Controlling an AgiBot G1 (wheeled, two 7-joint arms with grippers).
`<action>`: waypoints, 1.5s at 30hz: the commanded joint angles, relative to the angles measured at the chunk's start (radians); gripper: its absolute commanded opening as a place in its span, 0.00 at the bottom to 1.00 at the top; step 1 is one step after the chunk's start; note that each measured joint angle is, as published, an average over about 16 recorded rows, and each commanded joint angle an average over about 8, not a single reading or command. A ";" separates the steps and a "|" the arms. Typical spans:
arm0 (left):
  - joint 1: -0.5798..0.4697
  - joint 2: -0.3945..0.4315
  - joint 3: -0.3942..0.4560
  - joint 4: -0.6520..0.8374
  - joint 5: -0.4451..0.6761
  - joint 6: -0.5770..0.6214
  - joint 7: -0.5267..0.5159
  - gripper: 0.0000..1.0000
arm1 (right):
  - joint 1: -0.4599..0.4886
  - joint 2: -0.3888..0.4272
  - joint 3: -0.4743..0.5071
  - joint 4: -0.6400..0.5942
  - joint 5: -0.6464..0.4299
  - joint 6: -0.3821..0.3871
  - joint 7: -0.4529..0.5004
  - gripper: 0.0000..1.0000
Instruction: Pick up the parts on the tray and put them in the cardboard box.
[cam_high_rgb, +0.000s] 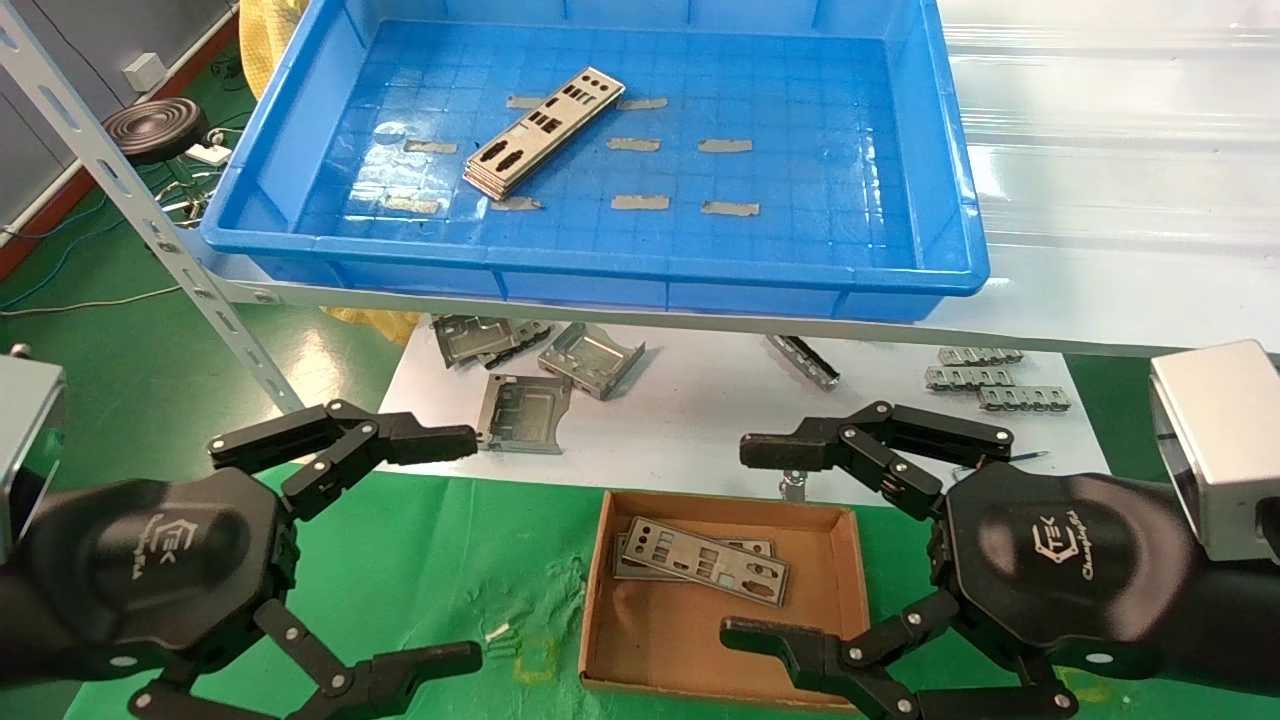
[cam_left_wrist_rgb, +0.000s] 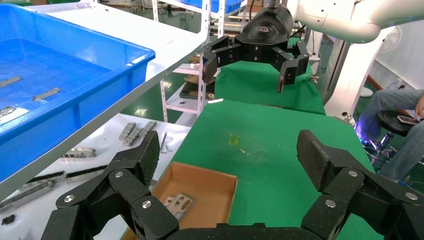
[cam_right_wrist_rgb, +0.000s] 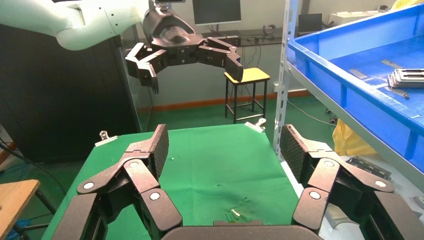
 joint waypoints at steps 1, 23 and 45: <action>0.000 0.000 0.000 0.000 0.000 0.000 0.000 1.00 | 0.000 0.000 0.000 0.000 0.000 0.000 0.000 1.00; 0.000 0.000 0.000 0.000 0.000 0.000 0.000 1.00 | 0.000 0.000 0.000 0.000 0.000 0.000 0.000 1.00; 0.000 0.000 0.000 0.000 0.000 0.000 0.000 1.00 | 0.000 0.000 0.000 0.000 0.000 0.000 0.000 1.00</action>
